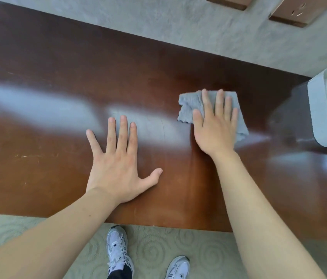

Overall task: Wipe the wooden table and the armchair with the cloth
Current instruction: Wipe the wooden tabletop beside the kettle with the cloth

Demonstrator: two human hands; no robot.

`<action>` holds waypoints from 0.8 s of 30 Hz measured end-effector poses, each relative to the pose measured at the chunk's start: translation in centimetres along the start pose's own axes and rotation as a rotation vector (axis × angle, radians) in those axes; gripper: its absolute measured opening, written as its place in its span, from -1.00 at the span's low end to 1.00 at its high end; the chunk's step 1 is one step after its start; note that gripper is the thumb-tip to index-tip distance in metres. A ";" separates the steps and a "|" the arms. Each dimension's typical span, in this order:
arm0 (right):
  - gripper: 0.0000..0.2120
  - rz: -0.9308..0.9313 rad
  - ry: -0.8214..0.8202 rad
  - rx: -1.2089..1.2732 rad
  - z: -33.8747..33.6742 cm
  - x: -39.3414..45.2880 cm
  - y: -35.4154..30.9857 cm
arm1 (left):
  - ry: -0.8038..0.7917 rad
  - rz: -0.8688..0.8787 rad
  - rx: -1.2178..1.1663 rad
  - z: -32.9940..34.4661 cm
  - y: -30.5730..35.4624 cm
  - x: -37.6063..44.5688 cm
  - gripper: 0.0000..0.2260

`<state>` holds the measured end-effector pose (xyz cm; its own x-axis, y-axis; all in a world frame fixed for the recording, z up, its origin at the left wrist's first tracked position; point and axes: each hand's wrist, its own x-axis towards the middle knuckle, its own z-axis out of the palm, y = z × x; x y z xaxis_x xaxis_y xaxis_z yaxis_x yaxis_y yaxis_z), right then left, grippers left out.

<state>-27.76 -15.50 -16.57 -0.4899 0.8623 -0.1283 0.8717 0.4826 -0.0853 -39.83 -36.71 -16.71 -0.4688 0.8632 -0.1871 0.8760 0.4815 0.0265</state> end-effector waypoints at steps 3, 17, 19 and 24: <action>-0.45 0.004 -0.066 0.046 -0.5 5.0 -0.9 | -0.017 -0.010 0.006 -0.2 0.0 -0.1 0.06; -0.42 -0.196 -0.086 0.048 2.4 -21.8 -1.5 | 0.031 -0.100 -0.102 0.1 0.1 -0.7 -0.30; -0.42 -0.233 -0.101 0.044 2.3 -20.8 -1.4 | 0.025 -0.130 -0.104 0.0 0.1 -0.7 -0.30; -0.45 -0.307 -0.062 -0.001 1.0 -9.6 -2.9 | 0.020 -0.139 -0.101 0.2 0.2 -0.5 -0.29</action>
<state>-25.59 -25.33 -16.12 -0.7302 0.6652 -0.1562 0.6827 0.7194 -0.1281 -39.38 -37.07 -16.83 -0.5875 0.7898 -0.1765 0.7874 0.6082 0.1003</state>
